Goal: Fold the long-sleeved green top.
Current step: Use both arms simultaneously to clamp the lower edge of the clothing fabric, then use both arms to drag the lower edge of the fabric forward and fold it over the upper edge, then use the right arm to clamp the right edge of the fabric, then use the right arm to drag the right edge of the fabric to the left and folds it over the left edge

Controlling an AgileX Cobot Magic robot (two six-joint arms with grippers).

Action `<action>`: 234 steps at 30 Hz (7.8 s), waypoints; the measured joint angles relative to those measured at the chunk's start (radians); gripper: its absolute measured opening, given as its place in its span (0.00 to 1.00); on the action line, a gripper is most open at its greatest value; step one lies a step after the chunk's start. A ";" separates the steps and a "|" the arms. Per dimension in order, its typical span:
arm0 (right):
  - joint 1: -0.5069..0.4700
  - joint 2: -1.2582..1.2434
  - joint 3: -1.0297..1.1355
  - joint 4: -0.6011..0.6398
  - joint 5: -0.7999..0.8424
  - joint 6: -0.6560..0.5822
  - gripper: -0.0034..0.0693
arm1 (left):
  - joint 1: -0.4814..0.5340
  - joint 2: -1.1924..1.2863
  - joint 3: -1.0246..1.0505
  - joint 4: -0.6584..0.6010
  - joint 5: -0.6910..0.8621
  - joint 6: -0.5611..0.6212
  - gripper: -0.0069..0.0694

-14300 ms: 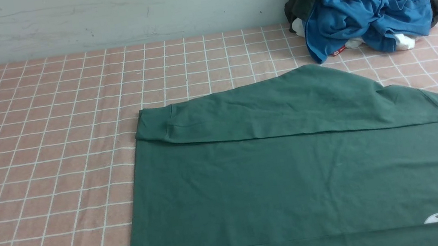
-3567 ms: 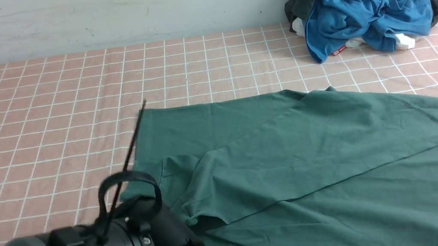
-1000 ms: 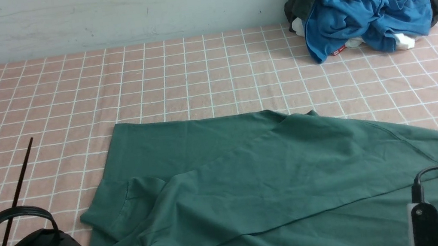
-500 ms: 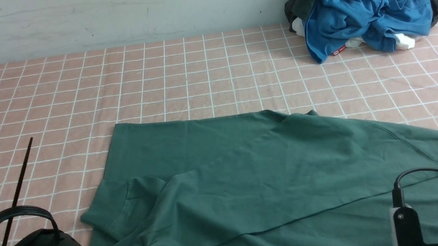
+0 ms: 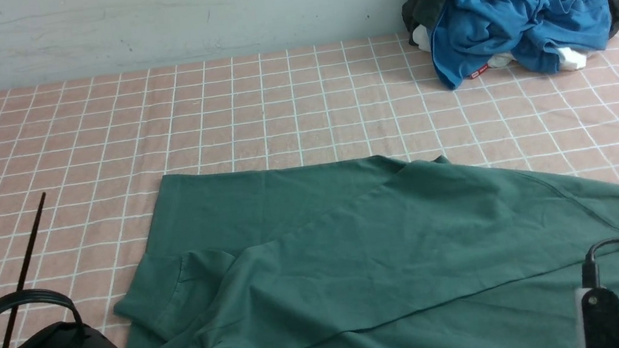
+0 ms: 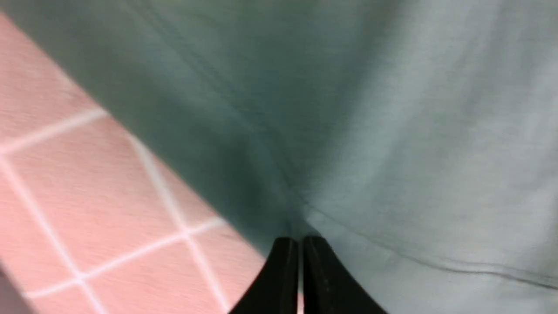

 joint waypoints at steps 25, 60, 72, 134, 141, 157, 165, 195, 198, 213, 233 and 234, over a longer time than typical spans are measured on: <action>0.000 0.014 0.100 -0.032 -0.226 -0.185 0.55 | 0.000 0.000 0.000 0.000 0.000 0.000 0.09; -0.387 0.180 -0.606 0.237 0.252 -0.331 0.05 | 0.367 0.079 -0.621 0.079 0.200 0.128 0.09; -0.470 0.561 -0.971 0.291 0.308 -0.342 0.05 | 0.433 0.449 -1.169 0.112 0.245 0.213 0.09; -0.421 0.808 -1.158 0.246 -0.024 0.314 0.16 | 0.473 0.718 -1.325 -0.037 0.243 0.045 0.08; -0.466 0.537 -1.012 0.183 0.052 0.337 0.16 | 0.453 0.593 -1.001 -0.036 0.224 0.045 0.08; -0.826 0.496 -0.659 0.031 0.015 0.535 0.35 | 0.497 0.662 -0.895 0.000 0.158 0.037 0.08; -0.889 0.630 -0.659 0.093 -0.039 0.540 0.88 | 0.502 0.662 -0.895 -0.043 0.152 0.052 0.08; -0.918 0.279 -0.702 -0.095 0.011 0.612 0.12 | 0.502 0.403 -0.926 -0.016 0.160 0.052 0.08; -0.895 0.211 -0.755 -0.103 0.059 0.618 0.12 | 0.502 0.344 -0.926 0.000 0.166 0.052 0.08; -0.106 0.437 -1.083 0.005 0.198 0.638 0.12 | 0.502 0.128 -0.926 0.000 0.226 0.052 0.08; 0.051 0.848 -1.388 0.308 0.274 0.588 0.72 | 0.502 0.059 -0.926 -0.121 0.253 0.051 0.08; 0.047 0.823 -1.402 0.234 0.350 0.580 0.77 | 0.502 0.059 -0.926 -0.144 0.254 0.051 0.08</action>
